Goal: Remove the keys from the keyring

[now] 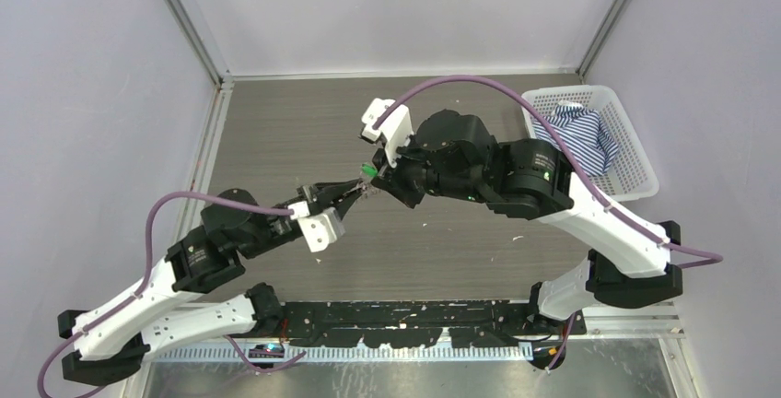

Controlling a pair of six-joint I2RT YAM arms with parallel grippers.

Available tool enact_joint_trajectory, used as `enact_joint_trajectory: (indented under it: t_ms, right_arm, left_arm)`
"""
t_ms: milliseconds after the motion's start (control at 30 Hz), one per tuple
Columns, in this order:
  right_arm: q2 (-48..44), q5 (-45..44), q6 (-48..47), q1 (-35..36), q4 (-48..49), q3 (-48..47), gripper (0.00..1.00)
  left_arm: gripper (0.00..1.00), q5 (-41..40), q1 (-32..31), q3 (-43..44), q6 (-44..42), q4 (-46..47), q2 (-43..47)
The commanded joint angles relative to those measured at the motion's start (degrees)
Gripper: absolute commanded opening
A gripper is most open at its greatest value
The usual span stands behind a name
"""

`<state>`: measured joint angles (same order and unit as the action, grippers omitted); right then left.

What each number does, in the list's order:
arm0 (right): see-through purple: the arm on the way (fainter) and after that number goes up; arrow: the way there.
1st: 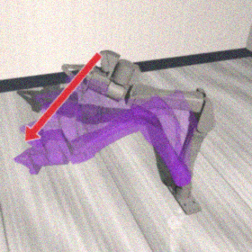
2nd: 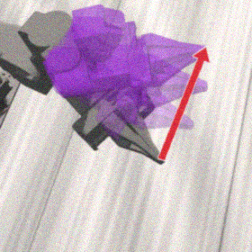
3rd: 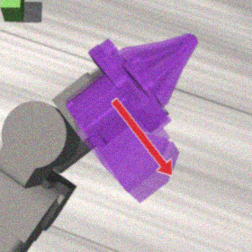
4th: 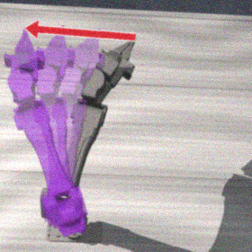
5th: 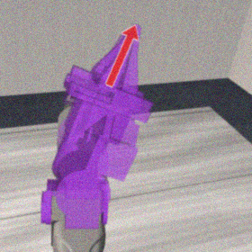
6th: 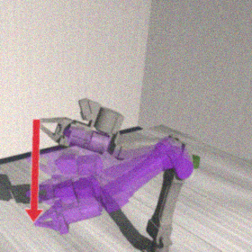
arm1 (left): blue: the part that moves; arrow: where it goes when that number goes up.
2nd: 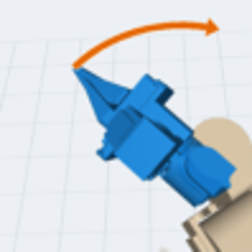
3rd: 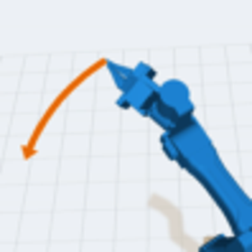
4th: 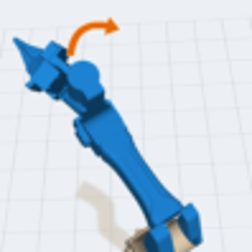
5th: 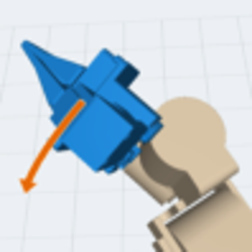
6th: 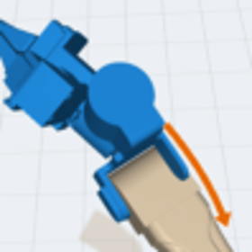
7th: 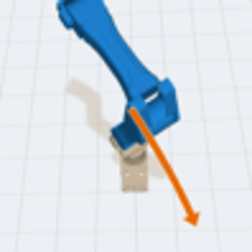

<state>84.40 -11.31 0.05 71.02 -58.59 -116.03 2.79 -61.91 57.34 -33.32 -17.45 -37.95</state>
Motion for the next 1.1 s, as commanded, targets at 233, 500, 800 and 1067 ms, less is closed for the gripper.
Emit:
enact_joint_trajectory:
  t_ms: [233, 500, 800, 1067]
  right_arm:
    - [-1.86, 5.6, -2.56, -1.01, 4.54, -4.42, 0.01]
    - [-5.25, 4.68, -2.79, -1.04, 8.94, -3.06, 0.01]
    - [-8.2, 8.62, -2.71, -0.61, 13.73, -1.27, 0.01]
    - [-8.37, 17.77, -2.46, -0.54, 15.17, -2.72, 0.01]
  left_arm:
    - [0.01, 2.66, -0.36, -0.76, -10.08, 7.4, 2.4]
    - [0.01, 1.29, -0.4, -3.93, -13.44, 11.38, 4.7]
    - [0.0, -0.05, -0.36, -8.27, -9.01, 19.8, 6.96]
    - [0.0, -1.16, -0.4, -13.26, 1.79, 27.39, 7.19]
